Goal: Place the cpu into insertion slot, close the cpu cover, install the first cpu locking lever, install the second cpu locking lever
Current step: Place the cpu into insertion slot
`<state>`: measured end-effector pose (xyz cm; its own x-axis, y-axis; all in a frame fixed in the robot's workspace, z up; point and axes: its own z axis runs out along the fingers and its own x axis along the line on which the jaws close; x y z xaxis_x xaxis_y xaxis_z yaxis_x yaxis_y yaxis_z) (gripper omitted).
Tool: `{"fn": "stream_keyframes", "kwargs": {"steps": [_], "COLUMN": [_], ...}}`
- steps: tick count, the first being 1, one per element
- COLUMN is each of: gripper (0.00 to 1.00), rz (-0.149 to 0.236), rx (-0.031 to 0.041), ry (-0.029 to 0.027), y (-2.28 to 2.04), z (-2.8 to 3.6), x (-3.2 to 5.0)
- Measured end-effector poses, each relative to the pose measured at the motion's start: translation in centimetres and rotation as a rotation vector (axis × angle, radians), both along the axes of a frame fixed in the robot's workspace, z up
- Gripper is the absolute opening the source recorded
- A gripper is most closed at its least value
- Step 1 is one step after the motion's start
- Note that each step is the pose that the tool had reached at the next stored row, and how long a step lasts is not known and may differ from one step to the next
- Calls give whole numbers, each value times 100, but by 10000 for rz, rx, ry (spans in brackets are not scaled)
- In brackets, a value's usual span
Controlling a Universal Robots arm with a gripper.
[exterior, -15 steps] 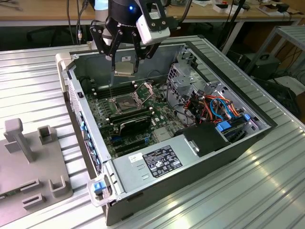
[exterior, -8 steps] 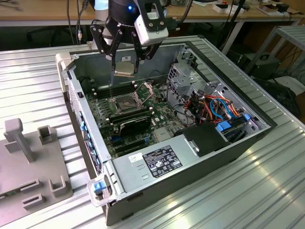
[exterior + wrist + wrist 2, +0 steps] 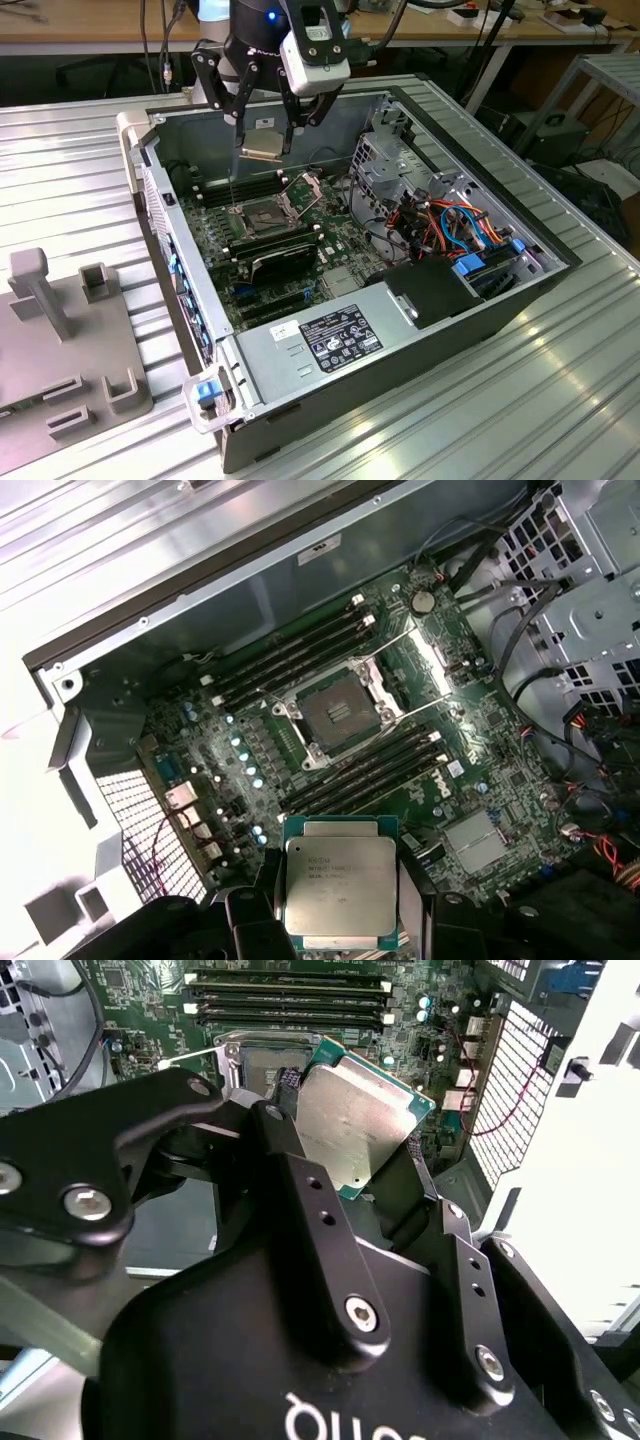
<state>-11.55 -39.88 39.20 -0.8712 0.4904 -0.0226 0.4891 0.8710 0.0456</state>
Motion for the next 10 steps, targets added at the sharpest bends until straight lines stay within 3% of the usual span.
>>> {"fn": "stream_keyframes", "kwargs": {"steps": [10], "gripper": [55], "rz": [-708], "rx": [0], "ry": [2], "y": [0], "z": [0], "x": [27]}}
